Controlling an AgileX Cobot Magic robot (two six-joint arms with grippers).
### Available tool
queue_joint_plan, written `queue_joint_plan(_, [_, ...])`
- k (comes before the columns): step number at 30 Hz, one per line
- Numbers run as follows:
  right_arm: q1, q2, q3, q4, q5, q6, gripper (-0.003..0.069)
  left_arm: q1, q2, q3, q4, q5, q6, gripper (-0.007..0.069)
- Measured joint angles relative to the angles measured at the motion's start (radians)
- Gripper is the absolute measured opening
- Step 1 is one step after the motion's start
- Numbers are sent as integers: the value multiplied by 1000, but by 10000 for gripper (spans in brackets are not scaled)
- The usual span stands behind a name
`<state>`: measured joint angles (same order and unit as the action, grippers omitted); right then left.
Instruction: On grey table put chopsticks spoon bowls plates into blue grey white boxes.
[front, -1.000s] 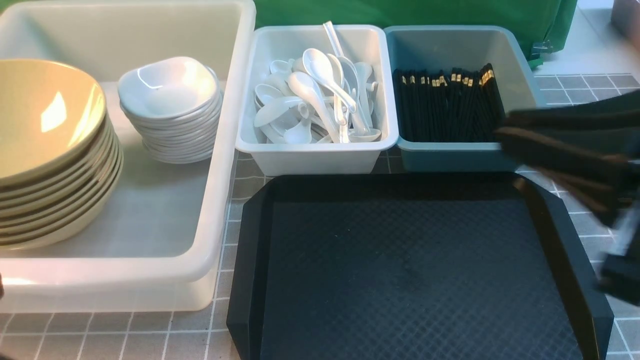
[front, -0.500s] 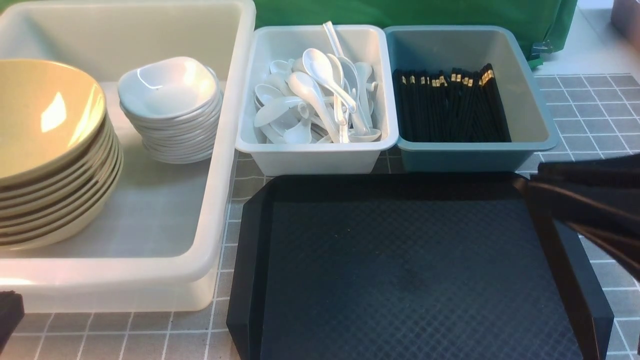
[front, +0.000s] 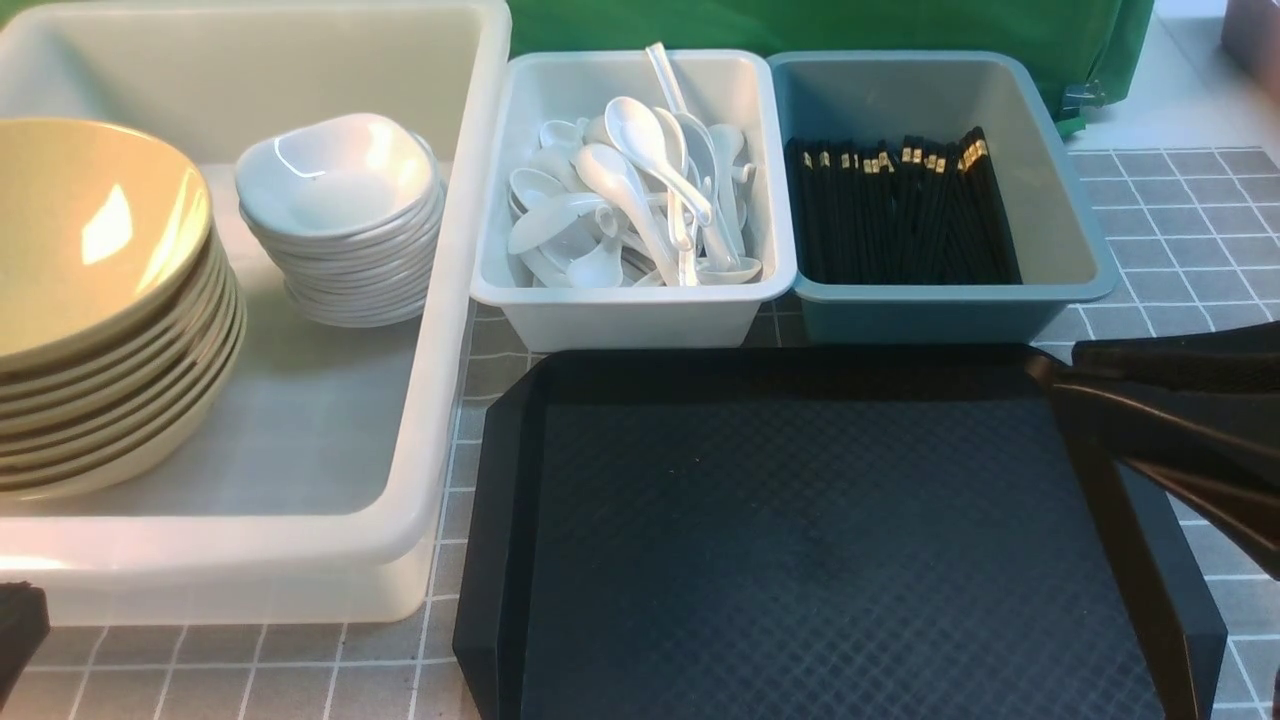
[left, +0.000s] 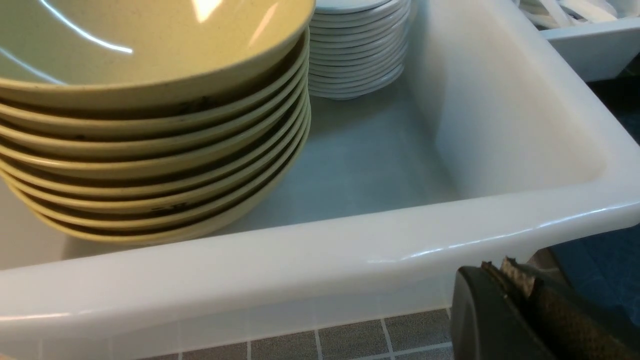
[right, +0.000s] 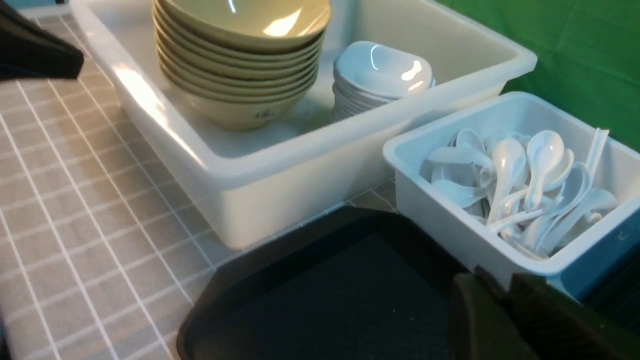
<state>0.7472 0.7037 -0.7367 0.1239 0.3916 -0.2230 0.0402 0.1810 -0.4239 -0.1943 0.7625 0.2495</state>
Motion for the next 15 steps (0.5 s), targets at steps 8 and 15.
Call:
queue_joint_plan(8, [-207,-237,362,-1,-382,55,32,0,0,0,0,0,0,-11])
queue_joint_plan(15, [-537,-502,617,-9,-377,125,32,0,0,0,0,0,0,-11])
